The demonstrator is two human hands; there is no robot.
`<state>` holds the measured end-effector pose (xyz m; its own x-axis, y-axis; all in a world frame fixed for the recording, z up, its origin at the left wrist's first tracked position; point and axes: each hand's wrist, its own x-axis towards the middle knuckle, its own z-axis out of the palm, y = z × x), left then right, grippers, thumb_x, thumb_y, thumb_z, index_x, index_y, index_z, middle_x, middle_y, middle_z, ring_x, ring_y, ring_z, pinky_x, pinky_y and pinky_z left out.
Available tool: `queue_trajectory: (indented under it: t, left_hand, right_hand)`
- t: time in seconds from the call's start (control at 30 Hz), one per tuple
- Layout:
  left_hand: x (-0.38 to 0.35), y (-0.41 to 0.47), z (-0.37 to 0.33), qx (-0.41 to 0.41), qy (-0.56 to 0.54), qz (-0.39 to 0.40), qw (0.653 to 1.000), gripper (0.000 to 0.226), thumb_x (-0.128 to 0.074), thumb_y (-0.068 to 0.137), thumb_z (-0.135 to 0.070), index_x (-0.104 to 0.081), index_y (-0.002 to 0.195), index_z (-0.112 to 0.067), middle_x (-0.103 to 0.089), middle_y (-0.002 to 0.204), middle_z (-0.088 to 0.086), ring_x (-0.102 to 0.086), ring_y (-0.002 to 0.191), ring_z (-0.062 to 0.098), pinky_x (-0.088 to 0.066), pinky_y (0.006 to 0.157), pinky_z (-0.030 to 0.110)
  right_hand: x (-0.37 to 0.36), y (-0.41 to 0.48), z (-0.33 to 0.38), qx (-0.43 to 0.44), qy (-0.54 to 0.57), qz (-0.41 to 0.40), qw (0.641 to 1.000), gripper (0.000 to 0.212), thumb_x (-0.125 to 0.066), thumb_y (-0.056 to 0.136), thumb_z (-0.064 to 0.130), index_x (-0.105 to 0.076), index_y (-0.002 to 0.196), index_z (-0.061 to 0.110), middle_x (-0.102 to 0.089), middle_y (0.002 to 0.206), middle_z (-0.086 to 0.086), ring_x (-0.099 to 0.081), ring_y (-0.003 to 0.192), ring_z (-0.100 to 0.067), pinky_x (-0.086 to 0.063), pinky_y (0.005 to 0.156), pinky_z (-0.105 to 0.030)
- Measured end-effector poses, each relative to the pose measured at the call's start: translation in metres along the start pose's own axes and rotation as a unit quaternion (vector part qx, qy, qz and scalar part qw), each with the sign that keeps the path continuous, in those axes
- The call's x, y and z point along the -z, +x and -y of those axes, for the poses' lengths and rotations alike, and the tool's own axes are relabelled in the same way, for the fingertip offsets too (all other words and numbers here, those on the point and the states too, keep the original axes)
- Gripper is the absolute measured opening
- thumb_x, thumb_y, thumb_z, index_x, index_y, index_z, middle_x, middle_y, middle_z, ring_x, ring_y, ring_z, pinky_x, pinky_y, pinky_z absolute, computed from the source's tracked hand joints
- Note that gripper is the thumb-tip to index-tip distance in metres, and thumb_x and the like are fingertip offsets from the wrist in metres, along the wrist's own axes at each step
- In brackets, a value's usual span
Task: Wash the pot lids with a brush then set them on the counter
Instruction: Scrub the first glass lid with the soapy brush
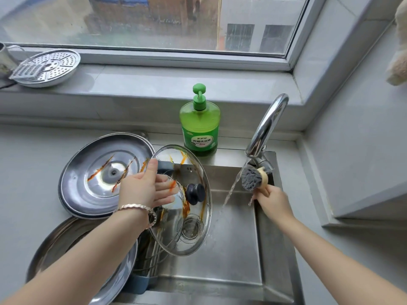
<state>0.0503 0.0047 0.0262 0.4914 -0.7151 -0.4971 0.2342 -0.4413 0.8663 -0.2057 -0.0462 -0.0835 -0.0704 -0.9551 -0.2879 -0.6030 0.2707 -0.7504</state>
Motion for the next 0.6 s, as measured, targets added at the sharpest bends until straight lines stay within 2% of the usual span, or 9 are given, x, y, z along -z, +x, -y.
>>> queue_trajectory:
  t: [0.1,0.17,0.27,0.4,0.47,0.53,0.6]
  left_hand:
    - [-0.003,0.003,0.002,0.005,0.006,-0.005,1.000,0.046,-0.051,0.092,-0.039,-0.057,0.075,0.003,-0.067,0.064,0.018,-0.066,0.045,0.019,-0.053,0.042,0.028]
    - [-0.005,0.004,0.002,0.011,0.008,-0.008,1.000,0.046,-0.051,0.092,-0.038,-0.057,0.077,0.004,-0.067,0.069,0.021,-0.065,0.045,0.019,-0.053,0.041,0.027]
    - [-0.005,0.007,0.004,0.014,0.007,-0.007,1.000,0.045,-0.051,0.093,-0.037,-0.057,0.076,0.004,-0.066,0.064,0.021,-0.065,0.044,0.020,-0.052,0.041,0.027]
    - [-0.003,0.013,0.006,0.021,0.008,-0.010,1.000,0.046,-0.052,0.092,-0.039,-0.057,0.076,0.003,-0.068,0.059,0.016,-0.067,0.048,0.021,-0.054,0.043,0.029]
    - [-0.003,0.014,0.007,0.022,0.011,-0.013,1.000,0.046,-0.051,0.092,-0.039,-0.058,0.077,0.003,-0.069,0.060,0.016,-0.068,0.050,0.021,-0.055,0.046,0.030]
    - [-0.003,0.013,0.009,0.021,0.008,-0.010,1.000,0.045,-0.051,0.093,-0.039,-0.057,0.078,0.004,-0.069,0.059,0.015,-0.068,0.050,0.021,-0.055,0.046,0.030]
    - [-0.003,0.011,0.011,0.024,0.000,-0.010,1.000,0.045,-0.050,0.093,-0.039,-0.057,0.080,0.004,-0.069,0.059,0.014,-0.068,0.050,0.020,-0.055,0.047,0.031]
  right_hand:
    - [0.003,0.023,0.004,0.006,-0.041,-0.013,0.999,0.030,-0.055,0.092,0.027,-0.053,0.062,0.021,-0.057,0.067,-0.006,-0.052,0.074,-0.028,-0.034,0.055,-0.024]
    - [0.001,0.035,0.007,0.012,-0.057,-0.017,0.998,0.026,-0.054,0.093,0.026,-0.063,0.073,0.012,-0.057,0.070,-0.008,-0.054,0.076,-0.030,-0.030,0.055,-0.032]
    - [-0.008,0.046,0.012,0.034,-0.078,-0.029,0.996,0.025,-0.052,0.094,0.021,-0.068,0.085,0.003,-0.063,0.078,-0.013,-0.053,0.077,-0.029,-0.025,0.059,-0.031]
    - [-0.019,0.063,0.014,0.016,-0.092,-0.040,0.995,0.027,-0.047,0.094,0.030,-0.062,0.075,0.017,-0.065,0.071,-0.009,-0.062,0.075,-0.035,-0.050,0.069,-0.038]
    - [-0.020,0.073,0.015,0.004,-0.084,-0.044,0.995,0.026,-0.046,0.092,0.033,-0.066,0.084,0.019,-0.066,0.078,-0.011,-0.062,0.077,-0.037,-0.052,0.074,-0.042]
    - [-0.019,0.075,0.019,-0.010,-0.114,-0.039,0.993,0.027,-0.045,0.092,0.031,-0.068,0.095,0.017,-0.067,0.091,-0.015,-0.062,0.086,-0.037,-0.051,0.080,-0.040]
    - [-0.019,0.062,0.025,-0.003,-0.147,0.000,0.989,0.025,-0.048,0.093,0.028,-0.066,0.093,0.010,-0.066,0.097,-0.017,-0.060,0.095,-0.037,-0.048,0.079,-0.036]
